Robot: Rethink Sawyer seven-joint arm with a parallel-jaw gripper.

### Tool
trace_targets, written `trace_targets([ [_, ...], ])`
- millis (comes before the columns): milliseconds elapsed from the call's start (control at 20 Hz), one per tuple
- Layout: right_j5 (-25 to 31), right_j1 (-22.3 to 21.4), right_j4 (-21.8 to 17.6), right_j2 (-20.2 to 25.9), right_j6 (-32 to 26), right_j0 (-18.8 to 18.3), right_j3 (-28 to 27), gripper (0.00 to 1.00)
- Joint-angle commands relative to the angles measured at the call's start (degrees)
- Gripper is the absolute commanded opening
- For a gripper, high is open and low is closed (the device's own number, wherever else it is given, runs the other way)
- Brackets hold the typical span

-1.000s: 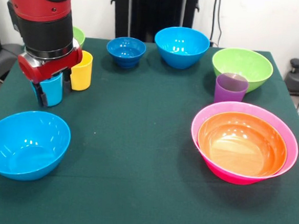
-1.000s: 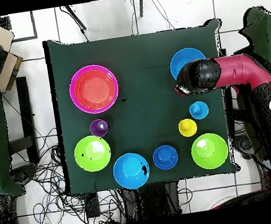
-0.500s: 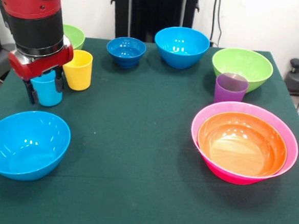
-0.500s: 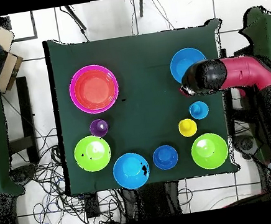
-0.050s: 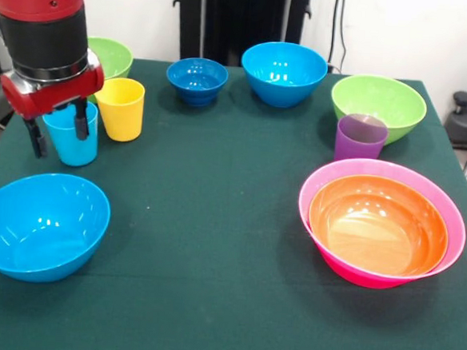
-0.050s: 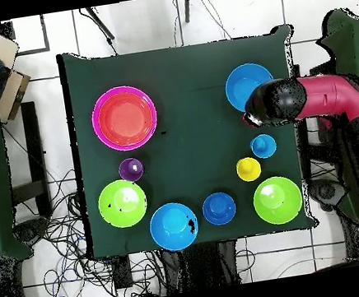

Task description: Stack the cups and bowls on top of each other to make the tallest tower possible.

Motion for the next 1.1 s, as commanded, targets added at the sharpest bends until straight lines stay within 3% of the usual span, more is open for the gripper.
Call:
trace_targets([
  [50, 2.41, -2.17, -3.27, -0.71, -14.69, -1.47, 4.0, 1.0],
  [550, -1.28, -2.75, -4.93, -0.55, -13.19, -4.2, 8.72, 1.0],
  [1100, -5.2, -0.49, -6.66, -0.01, -9.99, -3.93, 9.44, 1.0],
])
